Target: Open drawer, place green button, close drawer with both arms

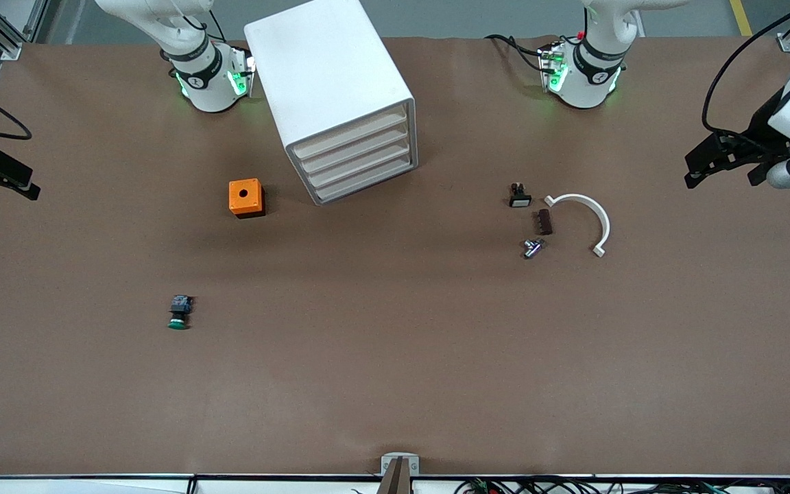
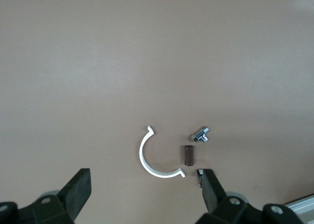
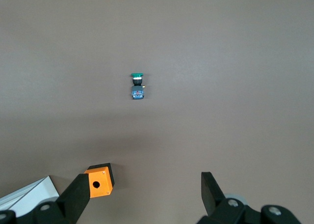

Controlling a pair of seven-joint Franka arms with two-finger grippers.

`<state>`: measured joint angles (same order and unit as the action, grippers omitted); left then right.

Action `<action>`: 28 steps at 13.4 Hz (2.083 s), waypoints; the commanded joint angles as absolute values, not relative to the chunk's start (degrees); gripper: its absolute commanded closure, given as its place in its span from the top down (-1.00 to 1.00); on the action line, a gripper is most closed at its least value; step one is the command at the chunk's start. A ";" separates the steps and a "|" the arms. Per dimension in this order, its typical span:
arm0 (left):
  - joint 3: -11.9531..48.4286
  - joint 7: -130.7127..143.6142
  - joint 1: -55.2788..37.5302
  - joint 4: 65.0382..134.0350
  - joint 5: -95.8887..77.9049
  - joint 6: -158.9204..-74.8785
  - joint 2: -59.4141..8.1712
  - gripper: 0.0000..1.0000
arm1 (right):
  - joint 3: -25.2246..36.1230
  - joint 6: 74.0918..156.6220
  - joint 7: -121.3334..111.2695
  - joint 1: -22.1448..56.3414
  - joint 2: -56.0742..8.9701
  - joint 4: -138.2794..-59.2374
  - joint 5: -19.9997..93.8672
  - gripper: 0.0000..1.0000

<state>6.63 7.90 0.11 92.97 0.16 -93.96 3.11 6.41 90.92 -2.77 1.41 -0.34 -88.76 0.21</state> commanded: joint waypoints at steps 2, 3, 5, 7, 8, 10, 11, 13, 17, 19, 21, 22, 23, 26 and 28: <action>6.86 7.29 0.35 91.85 -0.53 -92.99 2.55 1.00 | 6.50 90.44 -2.02 1.76 -0.97 -87.36 -0.79 1.00; 6.94 7.38 0.18 92.02 -0.61 -92.99 2.46 1.00 | 6.50 90.44 -2.02 1.76 -0.97 -87.36 -0.79 1.00; 7.03 7.48 -0.35 92.20 -0.97 -92.55 1.94 1.00 | 6.50 90.44 -2.02 1.76 -0.97 -87.36 -0.79 1.00; 7.12 7.21 -0.62 92.28 -1.05 -91.85 -0.34 1.00 | 6.50 90.44 -2.02 1.50 -0.97 -87.36 -0.97 1.00; 7.64 7.21 -0.53 92.55 -1.14 -91.67 -1.13 1.00 | 6.50 90.44 -2.02 1.15 -0.97 -87.36 -0.97 1.00; 9.31 7.12 -0.35 93.07 -3.93 -90.54 -4.38 1.00 | 6.50 90.44 -2.02 1.14 -0.97 -87.36 -0.88 1.00; 9.58 6.51 -0.18 93.16 -7.35 -89.57 -6.05 1.00 | 6.50 90.44 -1.93 1.14 -0.97 -87.36 -0.88 1.00; 9.67 2.05 -0.44 93.60 -13.77 -88.33 -10.09 1.00 | 6.50 90.44 -1.93 1.14 -0.97 -87.19 -0.79 1.00; 15.62 -5.80 -0.62 94.13 -20.47 -89.90 -18.44 1.00 | 6.50 90.62 -1.76 1.76 -2.28 -87.19 -0.53 1.00; 19.58 -6.50 -0.70 94.22 -22.40 -93.49 -22.13 1.00 | 6.42 90.62 -1.76 3.07 -3.60 -87.19 -0.61 1.00; 22.93 -6.50 -1.84 94.48 -22.67 -98.85 -25.65 1.00 | 6.42 90.18 -1.76 3.34 -5.96 -87.71 -0.44 1.00; 23.98 -6.50 -2.89 94.48 -23.28 -102.01 -27.67 1.00 | 6.42 90.09 -1.76 3.77 -7.46 -87.71 -0.35 1.00; 24.60 -6.50 -4.03 95.09 -24.16 -105.70 -29.25 1.00 | 6.42 90.61 -1.67 4.56 -8.51 -87.71 -0.35 1.00; 27.06 -10.61 -5.10 97.82 -34.06 -113.54 -34.08 1.00 | 6.42 93.06 4.46 7.02 -12.65 -88.50 -0.35 1.00; 27.68 -16.84 -5.10 101.14 -44.77 -116.88 -36.03 1.00 | 6.42 98.23 5.89 8.17 -13.09 -93.05 -0.35 1.00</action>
<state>26.52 -11.43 -6.11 98.35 -37.18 -114.18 -34.78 6.27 94.71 3.53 7.08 -13.00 -89.85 0.16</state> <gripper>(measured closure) 0.000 0.000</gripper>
